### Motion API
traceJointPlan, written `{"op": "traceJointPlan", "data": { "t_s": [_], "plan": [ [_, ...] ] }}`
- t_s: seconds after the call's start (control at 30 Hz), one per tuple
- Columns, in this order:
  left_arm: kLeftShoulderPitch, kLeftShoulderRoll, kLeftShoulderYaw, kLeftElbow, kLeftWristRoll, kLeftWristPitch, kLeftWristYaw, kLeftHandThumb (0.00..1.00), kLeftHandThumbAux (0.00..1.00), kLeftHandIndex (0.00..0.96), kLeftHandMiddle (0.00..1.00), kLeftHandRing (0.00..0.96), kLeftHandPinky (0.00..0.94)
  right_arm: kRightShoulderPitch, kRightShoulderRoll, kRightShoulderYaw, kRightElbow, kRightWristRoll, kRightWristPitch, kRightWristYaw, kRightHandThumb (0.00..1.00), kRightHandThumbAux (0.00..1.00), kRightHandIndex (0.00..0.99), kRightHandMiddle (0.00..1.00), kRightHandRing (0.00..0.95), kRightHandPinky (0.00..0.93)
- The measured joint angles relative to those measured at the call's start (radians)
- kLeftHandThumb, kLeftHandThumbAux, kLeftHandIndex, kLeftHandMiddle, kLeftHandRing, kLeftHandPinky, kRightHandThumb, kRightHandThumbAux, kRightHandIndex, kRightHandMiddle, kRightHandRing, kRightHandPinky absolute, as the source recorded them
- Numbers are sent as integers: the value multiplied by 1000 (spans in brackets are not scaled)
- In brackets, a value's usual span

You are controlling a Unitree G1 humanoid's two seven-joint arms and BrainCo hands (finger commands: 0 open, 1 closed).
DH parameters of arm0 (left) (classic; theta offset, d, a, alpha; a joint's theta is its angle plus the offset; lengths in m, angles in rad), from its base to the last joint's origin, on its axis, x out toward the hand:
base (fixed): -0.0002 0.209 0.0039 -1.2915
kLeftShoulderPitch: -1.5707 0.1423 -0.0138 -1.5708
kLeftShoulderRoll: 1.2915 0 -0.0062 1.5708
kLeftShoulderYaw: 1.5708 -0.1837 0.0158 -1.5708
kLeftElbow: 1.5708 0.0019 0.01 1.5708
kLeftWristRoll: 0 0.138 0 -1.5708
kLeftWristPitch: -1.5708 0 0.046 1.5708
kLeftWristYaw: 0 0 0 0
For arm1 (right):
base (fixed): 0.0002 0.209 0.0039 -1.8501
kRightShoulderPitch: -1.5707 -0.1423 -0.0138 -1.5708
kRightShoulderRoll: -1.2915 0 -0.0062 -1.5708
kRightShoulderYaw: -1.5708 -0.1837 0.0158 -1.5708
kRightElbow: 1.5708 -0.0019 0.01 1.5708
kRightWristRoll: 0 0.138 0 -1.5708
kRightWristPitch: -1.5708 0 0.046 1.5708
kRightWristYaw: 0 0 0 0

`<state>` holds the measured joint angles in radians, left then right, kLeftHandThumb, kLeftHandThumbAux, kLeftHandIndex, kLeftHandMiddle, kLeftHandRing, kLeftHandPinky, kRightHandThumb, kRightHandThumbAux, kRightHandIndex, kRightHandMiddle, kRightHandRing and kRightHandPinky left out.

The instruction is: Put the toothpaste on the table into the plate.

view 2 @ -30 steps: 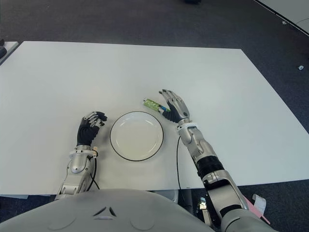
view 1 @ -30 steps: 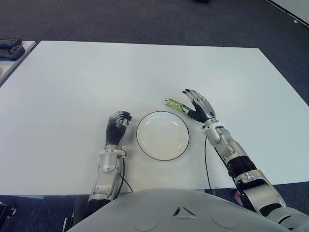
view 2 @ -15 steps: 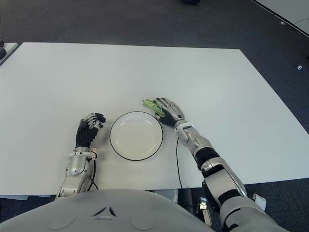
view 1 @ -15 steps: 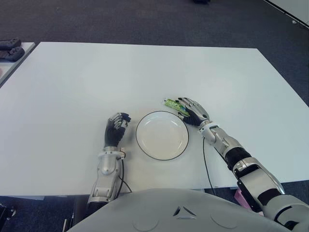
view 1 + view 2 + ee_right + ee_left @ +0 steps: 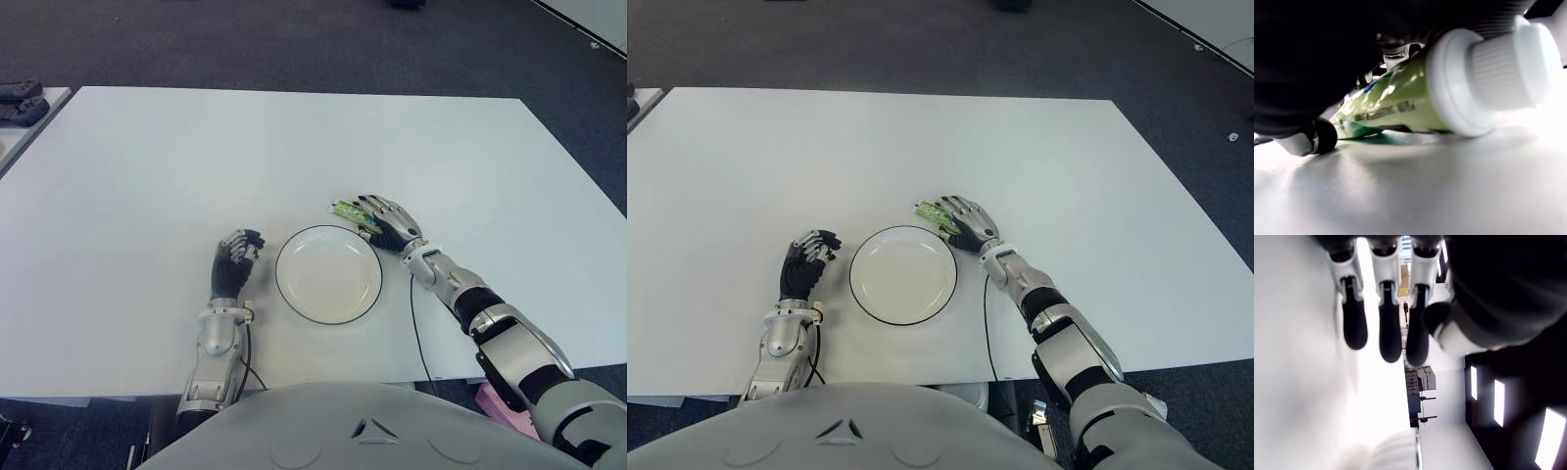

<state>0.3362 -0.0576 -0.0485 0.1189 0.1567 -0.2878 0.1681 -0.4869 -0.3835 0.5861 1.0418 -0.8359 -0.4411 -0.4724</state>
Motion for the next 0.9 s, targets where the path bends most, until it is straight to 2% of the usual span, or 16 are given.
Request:
{"op": "traceJointPlan", "data": {
  "t_s": [0.47, 0.53, 0.6, 0.67, 0.7, 0.73, 0.77, 0.8, 0.83, 0.9],
  "plan": [
    [4, 2, 5, 0, 1, -5, 0, 712, 723, 425, 477, 471, 468, -50, 20, 46, 91, 1, -1, -55, 573, 429, 0, 0, 0, 0],
    [5, 3, 6, 0, 1, -5, 0, 712, 723, 424, 475, 467, 461, -53, 22, 47, 96, 3, -2, -58, 573, 449, 0, 0, 0, 25],
    [5, 3, 7, 0, 1, -5, 0, 710, 723, 424, 473, 463, 457, -55, 24, 46, 102, 7, -2, -60, 582, 481, 0, 8, 23, 112],
    [4, 4, 7, 0, 1, -4, 0, 709, 724, 424, 472, 462, 457, -56, 26, 42, 107, 14, -3, -60, 591, 497, 0, 26, 52, 160],
    [4, 4, 7, 0, 1, -4, 0, 709, 724, 423, 471, 462, 458, -56, 27, 40, 109, 17, -3, -60, 597, 502, 5, 46, 75, 185],
    [4, 5, 8, 0, 1, -4, 0, 708, 724, 423, 469, 461, 460, -56, 30, 33, 111, 25, -3, -59, 619, 516, 47, 164, 211, 306],
    [4, 5, 8, 0, 1, -4, 0, 708, 724, 423, 469, 461, 460, -56, 32, 27, 114, 32, -3, -58, 624, 519, 55, 189, 240, 332],
    [4, 6, 8, 0, 1, -4, 0, 707, 724, 424, 468, 463, 463, -56, 35, 20, 117, 42, -3, -57, 644, 527, 129, 262, 313, 395],
    [4, 6, 8, 0, 1, -4, 0, 707, 724, 424, 468, 463, 465, -56, 39, 12, 120, 52, -3, -57, 651, 530, 156, 288, 339, 417],
    [4, 7, 8, 0, 1, -3, 0, 708, 724, 424, 468, 464, 463, -55, 48, -5, 126, 72, -3, -61, 759, 621, 284, 420, 498, 538]
  ]
}}
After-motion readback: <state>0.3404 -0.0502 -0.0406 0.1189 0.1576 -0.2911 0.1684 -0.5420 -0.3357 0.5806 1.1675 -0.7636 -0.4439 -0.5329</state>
